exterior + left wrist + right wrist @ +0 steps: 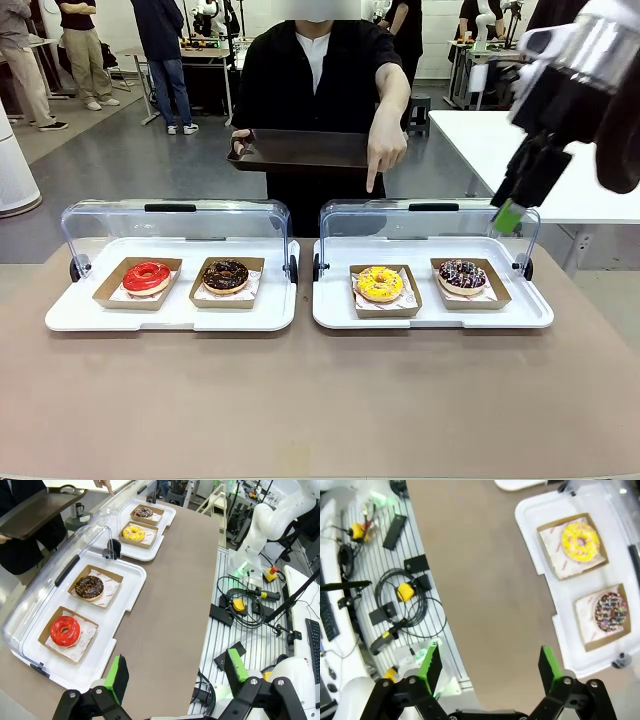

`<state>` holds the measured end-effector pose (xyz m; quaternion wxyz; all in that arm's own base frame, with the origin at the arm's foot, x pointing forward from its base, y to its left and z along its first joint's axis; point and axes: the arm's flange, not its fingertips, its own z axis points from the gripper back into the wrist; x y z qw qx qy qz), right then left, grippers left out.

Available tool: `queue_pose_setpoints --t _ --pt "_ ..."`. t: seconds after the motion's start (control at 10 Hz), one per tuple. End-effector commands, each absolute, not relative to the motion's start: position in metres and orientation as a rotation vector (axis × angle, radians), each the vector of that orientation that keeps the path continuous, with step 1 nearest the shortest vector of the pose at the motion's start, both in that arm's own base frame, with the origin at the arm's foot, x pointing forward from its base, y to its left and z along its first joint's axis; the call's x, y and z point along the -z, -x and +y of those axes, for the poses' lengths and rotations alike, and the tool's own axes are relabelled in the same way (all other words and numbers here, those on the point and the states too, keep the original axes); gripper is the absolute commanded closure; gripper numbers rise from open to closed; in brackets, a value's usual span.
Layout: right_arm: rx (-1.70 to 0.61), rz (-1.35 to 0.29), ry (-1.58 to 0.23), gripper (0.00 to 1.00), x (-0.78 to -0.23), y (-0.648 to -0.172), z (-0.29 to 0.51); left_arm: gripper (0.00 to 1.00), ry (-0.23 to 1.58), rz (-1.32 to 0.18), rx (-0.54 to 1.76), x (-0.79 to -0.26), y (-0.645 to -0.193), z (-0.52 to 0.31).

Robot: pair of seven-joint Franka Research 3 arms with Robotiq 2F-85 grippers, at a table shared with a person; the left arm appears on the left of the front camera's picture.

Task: Provide the desired donut to the person.
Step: Pick up and lift the Paper togo box containing the Donut pointed at by the person.

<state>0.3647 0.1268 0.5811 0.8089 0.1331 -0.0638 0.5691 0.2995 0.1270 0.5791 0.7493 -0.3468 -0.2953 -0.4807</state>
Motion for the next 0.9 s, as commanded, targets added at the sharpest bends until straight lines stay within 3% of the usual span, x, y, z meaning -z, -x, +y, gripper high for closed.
queue_pose_setpoints --t 0.0,0.8 --pt "-1.25 -0.112 -0.254 0.0 -0.565 -0.379 0.138 0.0 0.762 -0.661 1.06 -0.58 -0.299 0.128" --pt "-1.283 -0.084 -0.283 0.0 -0.551 -0.38 0.152 0.0 0.762 -0.661 1.06 -0.58 -0.299 0.128"
